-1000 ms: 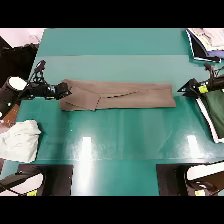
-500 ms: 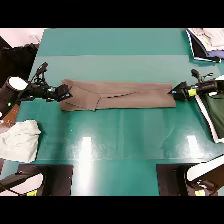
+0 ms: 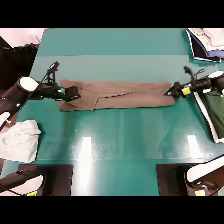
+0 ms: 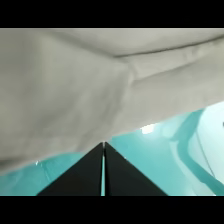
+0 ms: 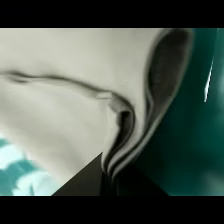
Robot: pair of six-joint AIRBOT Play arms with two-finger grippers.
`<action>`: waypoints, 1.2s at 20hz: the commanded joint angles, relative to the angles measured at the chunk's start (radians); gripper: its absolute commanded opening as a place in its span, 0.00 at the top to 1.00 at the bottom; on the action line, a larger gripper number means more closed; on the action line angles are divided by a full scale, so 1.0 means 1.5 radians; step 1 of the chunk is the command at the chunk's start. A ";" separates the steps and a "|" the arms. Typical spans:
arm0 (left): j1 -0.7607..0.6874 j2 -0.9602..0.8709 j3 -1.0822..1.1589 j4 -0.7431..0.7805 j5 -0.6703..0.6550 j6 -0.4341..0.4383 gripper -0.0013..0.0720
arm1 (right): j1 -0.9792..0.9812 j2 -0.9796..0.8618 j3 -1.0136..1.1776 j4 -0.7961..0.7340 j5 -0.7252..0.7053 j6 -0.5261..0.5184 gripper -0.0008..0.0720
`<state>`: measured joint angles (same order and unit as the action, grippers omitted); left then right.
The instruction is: Fold the shirts.
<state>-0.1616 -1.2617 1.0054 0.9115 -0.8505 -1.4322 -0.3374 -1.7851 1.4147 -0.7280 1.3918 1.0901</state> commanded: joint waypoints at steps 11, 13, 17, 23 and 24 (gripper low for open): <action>-0.205 -0.458 0.474 -0.001 -0.046 -0.023 0.95 | 0.195 0.132 0.261 0.105 0.049 0.101 0.97; -0.205 -0.488 0.493 0.001 -0.056 -0.024 0.95 | 0.238 0.127 0.310 0.095 0.049 0.112 0.97; -0.197 -0.493 0.502 0.009 -0.071 -0.022 0.95 | 0.318 0.081 0.415 0.037 0.052 0.142 0.97; -0.123 -0.451 0.575 0.087 -0.195 -0.017 0.95 | 0.397 0.059 0.386 0.031 -0.002 0.143 0.97; -0.108 -0.430 0.578 0.101 -0.205 -0.017 0.95 | 0.406 0.059 0.381 0.031 -0.014 0.137 0.97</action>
<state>-0.3752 -1.9526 1.8362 0.9970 -1.0775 -1.4651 0.2226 -1.6890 2.0056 -0.6739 1.4208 1.3022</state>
